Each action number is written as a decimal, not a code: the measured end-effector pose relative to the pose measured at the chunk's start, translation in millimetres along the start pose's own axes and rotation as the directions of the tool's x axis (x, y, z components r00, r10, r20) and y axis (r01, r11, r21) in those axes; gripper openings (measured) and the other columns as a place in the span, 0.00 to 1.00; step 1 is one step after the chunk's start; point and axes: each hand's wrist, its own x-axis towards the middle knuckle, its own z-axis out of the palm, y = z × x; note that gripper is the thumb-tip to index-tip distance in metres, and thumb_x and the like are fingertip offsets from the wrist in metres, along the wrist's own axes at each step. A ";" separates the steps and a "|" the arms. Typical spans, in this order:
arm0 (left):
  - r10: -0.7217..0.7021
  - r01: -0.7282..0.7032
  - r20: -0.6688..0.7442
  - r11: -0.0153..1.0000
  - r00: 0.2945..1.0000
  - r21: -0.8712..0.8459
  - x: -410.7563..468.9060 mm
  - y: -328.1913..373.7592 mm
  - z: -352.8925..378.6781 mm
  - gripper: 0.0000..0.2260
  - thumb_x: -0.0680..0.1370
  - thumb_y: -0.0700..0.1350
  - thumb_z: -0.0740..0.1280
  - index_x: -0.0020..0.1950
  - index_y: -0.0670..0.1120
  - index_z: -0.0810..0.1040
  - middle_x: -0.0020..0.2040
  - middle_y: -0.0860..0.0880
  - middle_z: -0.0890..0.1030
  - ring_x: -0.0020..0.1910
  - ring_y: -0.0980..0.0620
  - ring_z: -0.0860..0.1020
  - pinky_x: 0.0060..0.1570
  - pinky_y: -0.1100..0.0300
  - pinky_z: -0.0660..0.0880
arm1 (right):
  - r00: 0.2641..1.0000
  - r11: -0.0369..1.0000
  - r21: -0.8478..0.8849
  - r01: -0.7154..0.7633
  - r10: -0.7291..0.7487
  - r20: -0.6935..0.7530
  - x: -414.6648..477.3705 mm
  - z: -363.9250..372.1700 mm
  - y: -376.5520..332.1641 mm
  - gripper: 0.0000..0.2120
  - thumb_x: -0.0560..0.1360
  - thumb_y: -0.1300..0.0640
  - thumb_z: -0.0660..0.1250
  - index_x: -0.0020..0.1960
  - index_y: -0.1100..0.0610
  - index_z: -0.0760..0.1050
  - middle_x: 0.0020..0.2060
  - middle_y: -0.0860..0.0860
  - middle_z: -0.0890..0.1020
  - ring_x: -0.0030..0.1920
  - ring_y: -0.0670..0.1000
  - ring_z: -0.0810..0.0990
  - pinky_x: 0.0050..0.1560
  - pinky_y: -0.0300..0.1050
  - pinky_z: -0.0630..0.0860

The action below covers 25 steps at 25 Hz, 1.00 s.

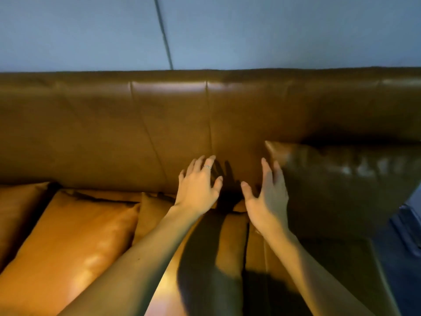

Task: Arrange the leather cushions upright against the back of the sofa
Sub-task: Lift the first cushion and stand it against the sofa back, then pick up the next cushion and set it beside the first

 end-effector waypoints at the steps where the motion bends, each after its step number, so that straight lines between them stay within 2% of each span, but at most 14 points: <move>1: -0.024 0.024 0.008 1.000 1.000 0.006 -7.4 -18.6 -0.2 0.27 0.81 0.55 0.62 0.78 0.53 0.61 0.78 0.46 0.65 0.78 0.44 0.61 0.73 0.39 0.62 | 0.999 1.000 -0.020 0.018 -0.017 0.040 -9.4 18.4 -6.5 0.37 0.79 0.44 0.66 0.81 0.47 0.51 0.82 0.54 0.54 0.80 0.59 0.55 0.76 0.64 0.58; 5: -0.171 0.173 0.085 0.985 0.982 -0.016 -36.8 -98.6 9.8 0.27 0.81 0.56 0.62 0.79 0.52 0.59 0.79 0.46 0.63 0.78 0.43 0.60 0.72 0.38 0.62 | 0.979 0.997 -0.039 -0.070 0.076 0.191 -38.5 86.0 -7.3 0.37 0.79 0.41 0.63 0.82 0.46 0.49 0.82 0.54 0.52 0.80 0.59 0.53 0.75 0.66 0.56; 7: -0.276 0.287 0.159 0.956 0.948 -0.056 -51.1 -134.1 22.9 0.29 0.80 0.58 0.63 0.79 0.51 0.59 0.78 0.44 0.64 0.76 0.41 0.63 0.70 0.39 0.66 | 0.954 0.985 -0.058 -0.162 0.172 0.245 -52.0 111.4 9.8 0.37 0.79 0.39 0.62 0.82 0.46 0.48 0.82 0.54 0.51 0.80 0.61 0.53 0.75 0.68 0.55; 9: -0.387 0.428 0.252 0.893 0.887 -0.137 -65.1 -168.4 39.9 0.31 0.79 0.59 0.65 0.77 0.48 0.61 0.75 0.42 0.67 0.72 0.38 0.69 0.67 0.42 0.69 | 0.908 0.944 -0.038 -0.328 0.327 0.263 -65.4 134.5 35.3 0.38 0.78 0.39 0.63 0.82 0.47 0.50 0.81 0.57 0.55 0.78 0.64 0.56 0.74 0.70 0.57; 11: -0.443 0.514 0.318 0.836 0.838 -0.190 -75.7 -189.7 55.9 0.32 0.77 0.59 0.68 0.76 0.45 0.63 0.73 0.41 0.69 0.69 0.38 0.72 0.67 0.46 0.70 | 0.792 0.820 0.060 -0.569 0.526 0.310 -72.4 149.6 62.1 0.40 0.77 0.39 0.67 0.81 0.51 0.54 0.77 0.60 0.62 0.75 0.67 0.63 0.72 0.70 0.62; 12: -0.441 0.515 0.322 0.834 0.838 -0.197 -78.7 -196.6 63.1 0.34 0.77 0.58 0.69 0.77 0.45 0.63 0.75 0.41 0.67 0.71 0.38 0.70 0.69 0.47 0.69 | 0.721 0.732 0.132 -0.669 0.595 0.355 -75.0 154.5 72.5 0.40 0.75 0.39 0.69 0.80 0.53 0.56 0.75 0.61 0.66 0.72 0.67 0.66 0.70 0.68 0.64; 14: -0.453 0.519 0.303 0.834 0.839 -0.189 -78.8 -203.6 71.9 0.38 0.75 0.59 0.70 0.78 0.46 0.59 0.79 0.42 0.61 0.76 0.39 0.62 0.73 0.45 0.64 | 0.613 0.566 0.253 -0.785 0.648 0.452 -78.0 158.5 84.6 0.40 0.75 0.42 0.71 0.79 0.56 0.60 0.71 0.60 0.72 0.68 0.65 0.71 0.68 0.62 0.68; 15: -0.491 0.562 0.312 0.802 0.813 -0.203 -76.7 -206.8 73.5 0.41 0.73 0.61 0.71 0.79 0.47 0.57 0.80 0.42 0.59 0.77 0.39 0.59 0.73 0.43 0.62 | 0.586 0.515 0.287 -0.808 0.645 0.491 -77.9 159.3 88.1 0.39 0.75 0.43 0.72 0.78 0.57 0.61 0.69 0.60 0.73 0.67 0.64 0.73 0.68 0.61 0.69; 17: -0.603 0.702 0.363 0.643 0.710 -0.306 -69.5 -217.1 77.2 0.48 0.66 0.65 0.74 0.79 0.48 0.57 0.78 0.41 0.63 0.76 0.38 0.63 0.72 0.42 0.63 | 0.573 0.479 0.319 -0.818 0.626 0.530 -76.2 157.2 89.9 0.38 0.74 0.46 0.73 0.77 0.57 0.63 0.67 0.59 0.76 0.65 0.63 0.75 0.67 0.61 0.70; 19: -0.679 0.781 0.399 0.463 0.616 -0.418 -63.3 -229.9 80.9 0.54 0.55 0.71 0.74 0.75 0.47 0.64 0.72 0.42 0.73 0.70 0.39 0.72 0.70 0.45 0.69 | 0.576 0.451 0.359 -0.817 0.607 0.547 -75.7 153.8 89.9 0.38 0.71 0.48 0.76 0.76 0.55 0.66 0.64 0.58 0.78 0.63 0.61 0.77 0.62 0.60 0.73; 20: -0.697 0.793 0.404 0.414 0.592 -0.447 -60.6 -237.6 85.5 0.55 0.50 0.73 0.74 0.72 0.48 0.69 0.68 0.43 0.77 0.66 0.40 0.76 0.67 0.45 0.71 | 0.578 0.432 0.384 -0.816 0.599 0.554 -76.1 150.8 88.5 0.39 0.68 0.49 0.77 0.75 0.54 0.67 0.63 0.58 0.78 0.62 0.61 0.77 0.60 0.59 0.73; 22: -0.714 0.798 0.406 0.366 0.571 -0.479 -56.6 -244.2 86.8 0.52 0.46 0.76 0.74 0.65 0.50 0.77 0.62 0.47 0.82 0.59 0.42 0.80 0.63 0.47 0.76 | 0.586 0.400 0.429 -0.810 0.585 0.560 -74.8 145.1 85.6 0.39 0.66 0.51 0.79 0.74 0.55 0.68 0.62 0.57 0.79 0.60 0.60 0.78 0.58 0.58 0.74; 25: -0.726 0.764 0.379 0.307 0.573 -0.567 -49.7 -230.2 60.9 0.51 0.43 0.79 0.73 0.57 0.50 0.80 0.56 0.49 0.84 0.54 0.44 0.82 0.59 0.47 0.78 | 0.649 0.395 0.525 -0.754 0.568 0.506 -67.1 133.2 72.1 0.43 0.63 0.54 0.80 0.74 0.56 0.68 0.62 0.58 0.80 0.60 0.61 0.79 0.65 0.63 0.73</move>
